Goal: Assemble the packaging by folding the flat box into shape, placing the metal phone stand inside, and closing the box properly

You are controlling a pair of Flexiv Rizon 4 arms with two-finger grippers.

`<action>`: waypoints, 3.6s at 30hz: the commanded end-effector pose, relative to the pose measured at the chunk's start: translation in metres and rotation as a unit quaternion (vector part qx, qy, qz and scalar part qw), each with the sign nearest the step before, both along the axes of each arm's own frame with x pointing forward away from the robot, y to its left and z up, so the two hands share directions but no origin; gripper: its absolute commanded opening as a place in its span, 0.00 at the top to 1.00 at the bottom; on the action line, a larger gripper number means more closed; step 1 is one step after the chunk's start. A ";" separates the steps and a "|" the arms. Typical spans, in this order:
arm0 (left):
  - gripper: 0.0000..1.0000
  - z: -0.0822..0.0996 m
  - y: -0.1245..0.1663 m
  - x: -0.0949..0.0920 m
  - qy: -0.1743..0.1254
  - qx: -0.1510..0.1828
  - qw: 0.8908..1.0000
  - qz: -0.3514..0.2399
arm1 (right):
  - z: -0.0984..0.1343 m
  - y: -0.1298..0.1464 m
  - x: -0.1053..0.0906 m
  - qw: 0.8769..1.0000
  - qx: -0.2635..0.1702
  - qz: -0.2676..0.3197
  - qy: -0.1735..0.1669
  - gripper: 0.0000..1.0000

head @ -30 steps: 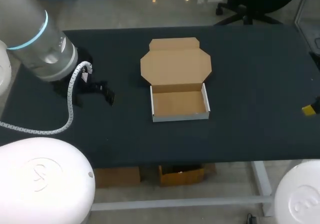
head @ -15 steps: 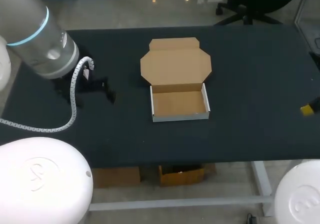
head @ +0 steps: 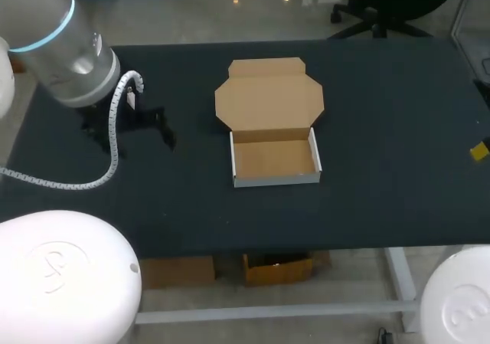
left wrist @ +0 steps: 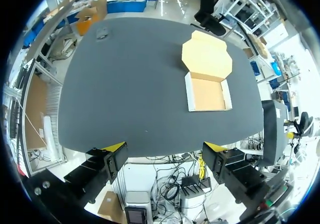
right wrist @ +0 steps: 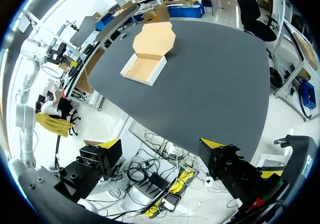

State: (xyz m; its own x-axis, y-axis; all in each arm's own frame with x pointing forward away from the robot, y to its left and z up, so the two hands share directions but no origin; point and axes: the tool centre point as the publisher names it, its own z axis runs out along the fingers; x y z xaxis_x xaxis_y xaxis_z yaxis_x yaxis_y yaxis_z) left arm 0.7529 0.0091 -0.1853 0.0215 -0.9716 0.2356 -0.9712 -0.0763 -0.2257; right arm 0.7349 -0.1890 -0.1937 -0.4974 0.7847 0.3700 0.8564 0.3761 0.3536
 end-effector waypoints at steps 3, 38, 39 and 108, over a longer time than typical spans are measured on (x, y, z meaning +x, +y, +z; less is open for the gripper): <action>0.00 0.000 0.003 -0.001 -0.002 0.000 1.000 0.003 | -0.001 0.004 -0.007 1.000 0.002 -0.011 0.001 0.00; 0.00 -0.042 0.028 0.031 0.039 0.028 0.995 0.083 | -0.002 0.005 -0.007 0.999 -0.001 -0.042 0.027 0.00; 0.00 -0.046 0.031 0.036 0.045 0.027 0.995 0.085 | -0.002 0.005 -0.007 0.999 -0.001 -0.042 0.027 0.00; 0.00 -0.164 0.112 0.158 0.162 0.074 0.959 0.222 | -0.002 0.005 -0.007 0.999 -0.001 -0.042 0.027 0.00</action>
